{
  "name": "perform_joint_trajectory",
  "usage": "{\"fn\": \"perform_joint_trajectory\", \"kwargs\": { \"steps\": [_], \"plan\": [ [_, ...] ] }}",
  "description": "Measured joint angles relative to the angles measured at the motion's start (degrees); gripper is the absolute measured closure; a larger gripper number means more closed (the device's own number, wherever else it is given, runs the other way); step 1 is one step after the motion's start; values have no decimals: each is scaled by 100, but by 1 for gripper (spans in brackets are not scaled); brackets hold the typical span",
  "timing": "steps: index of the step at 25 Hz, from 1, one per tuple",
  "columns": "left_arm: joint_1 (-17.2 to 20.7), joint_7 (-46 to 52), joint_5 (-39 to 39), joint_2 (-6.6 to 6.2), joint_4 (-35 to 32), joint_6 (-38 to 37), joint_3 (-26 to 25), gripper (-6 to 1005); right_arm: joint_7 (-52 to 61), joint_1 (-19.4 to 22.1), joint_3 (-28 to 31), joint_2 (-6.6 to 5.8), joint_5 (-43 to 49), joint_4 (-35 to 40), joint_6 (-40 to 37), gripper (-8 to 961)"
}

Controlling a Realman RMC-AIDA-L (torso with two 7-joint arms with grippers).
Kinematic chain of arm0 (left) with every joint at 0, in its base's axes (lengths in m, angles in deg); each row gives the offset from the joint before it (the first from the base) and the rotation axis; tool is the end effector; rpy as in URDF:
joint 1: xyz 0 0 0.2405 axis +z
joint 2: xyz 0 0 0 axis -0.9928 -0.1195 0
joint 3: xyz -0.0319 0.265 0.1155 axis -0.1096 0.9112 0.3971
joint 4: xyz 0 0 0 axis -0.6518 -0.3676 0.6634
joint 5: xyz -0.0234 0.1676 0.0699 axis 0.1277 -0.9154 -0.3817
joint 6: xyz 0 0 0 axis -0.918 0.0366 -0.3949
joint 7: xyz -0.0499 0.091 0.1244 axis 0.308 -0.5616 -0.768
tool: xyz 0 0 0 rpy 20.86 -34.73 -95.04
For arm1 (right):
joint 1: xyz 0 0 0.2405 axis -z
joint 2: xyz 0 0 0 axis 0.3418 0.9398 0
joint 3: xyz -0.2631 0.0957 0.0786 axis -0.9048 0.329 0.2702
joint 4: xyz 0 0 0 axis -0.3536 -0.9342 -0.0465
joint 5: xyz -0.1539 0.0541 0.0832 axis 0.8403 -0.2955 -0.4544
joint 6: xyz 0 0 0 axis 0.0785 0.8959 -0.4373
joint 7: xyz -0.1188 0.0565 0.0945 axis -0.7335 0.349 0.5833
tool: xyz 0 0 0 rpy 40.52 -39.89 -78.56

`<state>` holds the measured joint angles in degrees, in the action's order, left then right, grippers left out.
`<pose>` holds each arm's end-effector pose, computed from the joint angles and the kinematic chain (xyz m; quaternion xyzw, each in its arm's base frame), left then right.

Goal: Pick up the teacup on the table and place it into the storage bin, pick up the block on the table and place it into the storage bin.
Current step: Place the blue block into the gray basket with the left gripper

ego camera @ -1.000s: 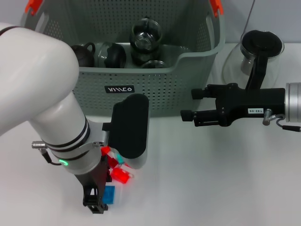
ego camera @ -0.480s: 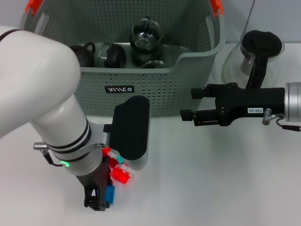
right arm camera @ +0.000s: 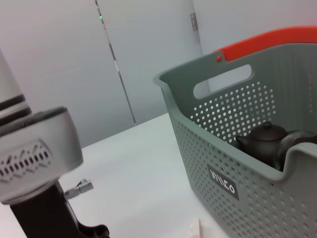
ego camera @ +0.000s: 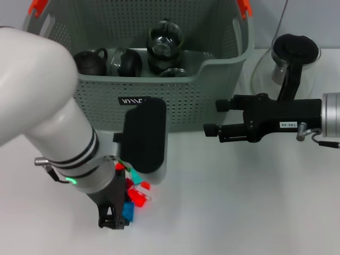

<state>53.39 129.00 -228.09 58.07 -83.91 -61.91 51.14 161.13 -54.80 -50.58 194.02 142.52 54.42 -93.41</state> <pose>-0.2181 0.2875 -0.0892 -0.9515 0.0125 0.3063 0.0264 0.2178 0.3565 -0.0501 -0.9518 0.2049 0.2083 0.0929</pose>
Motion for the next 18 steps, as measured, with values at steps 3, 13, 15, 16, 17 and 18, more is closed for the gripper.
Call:
{"fn": "perform_joint_trajectory", "kwargs": {
  "steps": [3,13,15,16,17,18],
  "plan": [
    [184,71,296,11,-333,-129,-363,599,-12,-6,0,0,0,7,0,100],
    [275,246,2701,-41,-560,-551,-3376,584,-48,55,0,-57,11,11,-10,100],
    [99,204,3075,-53,-512,-457,-4014,581,-48,60,-1,-69,30,11,-17,100],
    [-4,198,3136,-57,-492,-335,-4198,580,-46,62,-5,-76,37,11,-22,100],
    [-115,194,3182,-61,-466,-179,-4355,578,-44,62,-9,-83,40,10,-27,100],
    [-247,189,3181,-65,-432,56,-4456,577,-42,62,-15,-86,40,10,-45,100]
  ]
}}
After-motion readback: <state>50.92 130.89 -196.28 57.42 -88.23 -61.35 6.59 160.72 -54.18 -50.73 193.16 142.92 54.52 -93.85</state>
